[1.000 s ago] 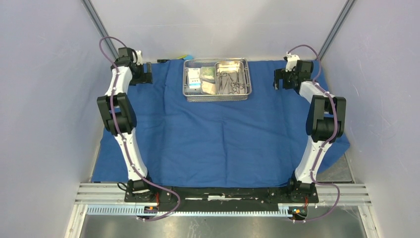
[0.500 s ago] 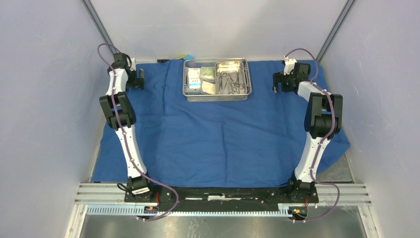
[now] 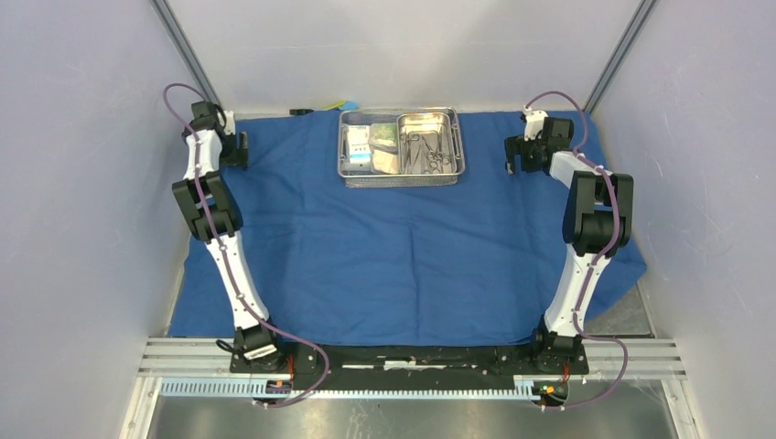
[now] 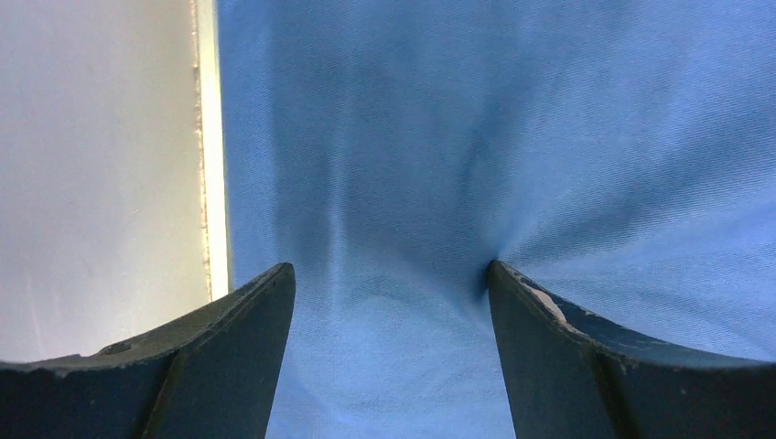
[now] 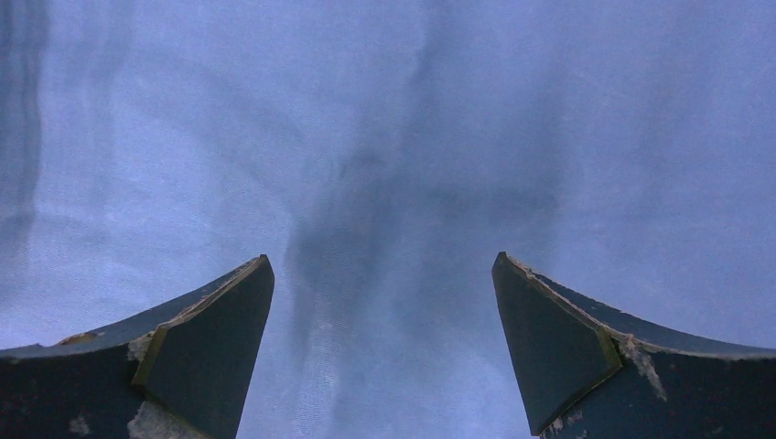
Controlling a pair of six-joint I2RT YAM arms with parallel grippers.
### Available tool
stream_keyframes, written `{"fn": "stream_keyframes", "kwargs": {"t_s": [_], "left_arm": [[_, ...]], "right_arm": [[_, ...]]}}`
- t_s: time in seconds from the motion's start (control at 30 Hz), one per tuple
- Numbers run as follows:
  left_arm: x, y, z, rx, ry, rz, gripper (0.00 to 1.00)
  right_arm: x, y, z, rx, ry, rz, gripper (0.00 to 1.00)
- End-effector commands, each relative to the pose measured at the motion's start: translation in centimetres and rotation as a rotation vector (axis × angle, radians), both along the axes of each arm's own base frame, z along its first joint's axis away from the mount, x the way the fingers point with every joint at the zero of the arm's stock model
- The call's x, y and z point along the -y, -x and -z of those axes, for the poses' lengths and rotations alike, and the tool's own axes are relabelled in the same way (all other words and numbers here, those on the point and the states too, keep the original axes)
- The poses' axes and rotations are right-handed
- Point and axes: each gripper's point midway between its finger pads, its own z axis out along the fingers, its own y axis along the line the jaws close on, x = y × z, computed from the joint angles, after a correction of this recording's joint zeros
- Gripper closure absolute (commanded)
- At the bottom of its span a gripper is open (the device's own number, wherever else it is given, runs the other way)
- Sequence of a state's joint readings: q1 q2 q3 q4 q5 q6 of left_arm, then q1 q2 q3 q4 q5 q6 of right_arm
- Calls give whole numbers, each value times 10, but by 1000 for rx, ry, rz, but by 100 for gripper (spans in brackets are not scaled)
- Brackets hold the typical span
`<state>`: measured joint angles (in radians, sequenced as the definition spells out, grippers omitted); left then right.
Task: Open and lay out the surgical kit
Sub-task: Smooth out the surgical kit at the center of the board.
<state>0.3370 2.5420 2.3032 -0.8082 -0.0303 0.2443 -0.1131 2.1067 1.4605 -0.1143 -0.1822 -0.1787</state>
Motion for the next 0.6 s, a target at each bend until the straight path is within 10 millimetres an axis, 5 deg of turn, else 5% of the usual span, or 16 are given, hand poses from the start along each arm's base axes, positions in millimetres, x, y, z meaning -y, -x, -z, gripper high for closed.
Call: {"fn": "stream_keyframes", "kwargs": {"t_s": [0.0, 0.3, 0.57], "left_arm": [[-33, 50, 45, -192, -53, -3, 17], [-38, 26, 14, -80, -65, -24, 10], [-14, -8, -63, 207, 52, -51, 0]], "right_arm": [[5, -4, -28, 68, 37, 0, 2], [6, -1, -26, 52, 52, -10, 2], [-4, 2, -41, 83, 22, -54, 2]]}}
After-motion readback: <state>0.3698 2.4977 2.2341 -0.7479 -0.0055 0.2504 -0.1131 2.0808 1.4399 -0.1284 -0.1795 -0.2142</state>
